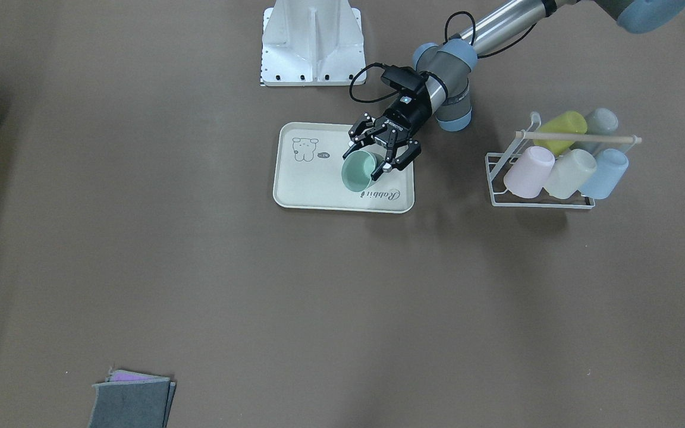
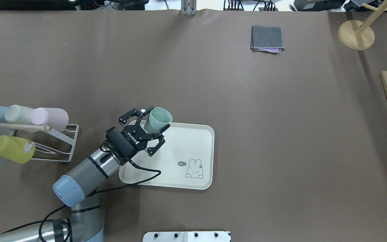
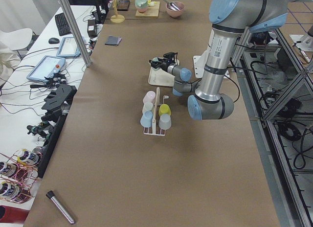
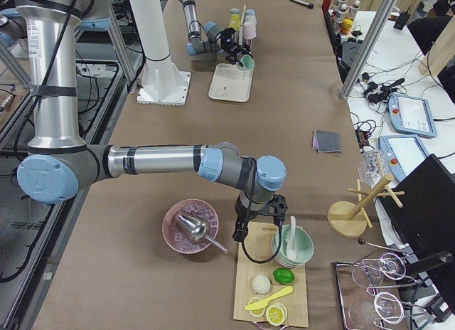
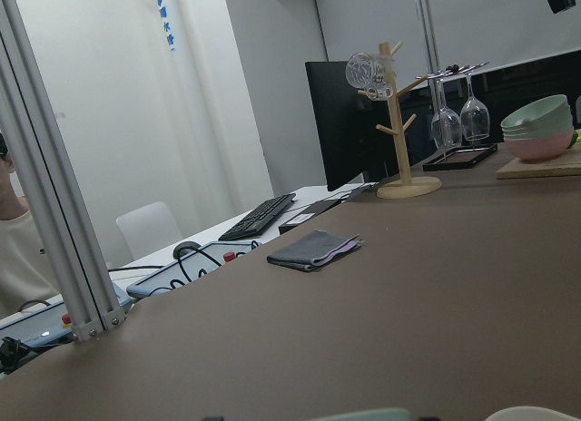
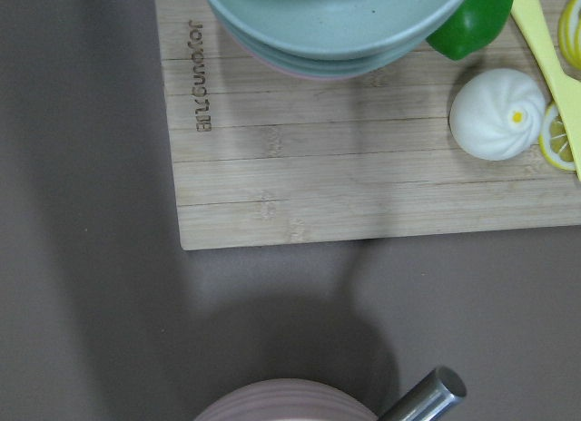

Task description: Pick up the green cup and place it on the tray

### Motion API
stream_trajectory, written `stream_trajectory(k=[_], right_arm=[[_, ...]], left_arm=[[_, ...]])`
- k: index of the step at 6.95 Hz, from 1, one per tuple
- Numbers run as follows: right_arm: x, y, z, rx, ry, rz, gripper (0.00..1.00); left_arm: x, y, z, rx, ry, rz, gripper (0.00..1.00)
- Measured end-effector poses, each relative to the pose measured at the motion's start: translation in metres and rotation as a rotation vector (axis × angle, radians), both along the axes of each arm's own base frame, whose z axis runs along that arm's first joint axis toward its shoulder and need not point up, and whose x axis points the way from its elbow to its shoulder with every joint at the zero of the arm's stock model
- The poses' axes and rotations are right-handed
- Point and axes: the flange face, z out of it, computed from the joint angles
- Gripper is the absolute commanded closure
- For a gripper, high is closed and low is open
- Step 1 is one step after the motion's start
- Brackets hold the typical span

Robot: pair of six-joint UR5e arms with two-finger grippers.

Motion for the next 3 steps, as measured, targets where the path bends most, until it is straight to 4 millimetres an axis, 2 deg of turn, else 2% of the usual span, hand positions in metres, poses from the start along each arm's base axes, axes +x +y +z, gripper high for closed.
stream_trajectory(k=[3], right_arm=[[0.000, 0.000, 0.000, -0.001, 0.001, 0.000, 0.00]], left_arm=[[0.015, 0.008, -0.025, 0.006, 0.022, 0.012, 0.24]])
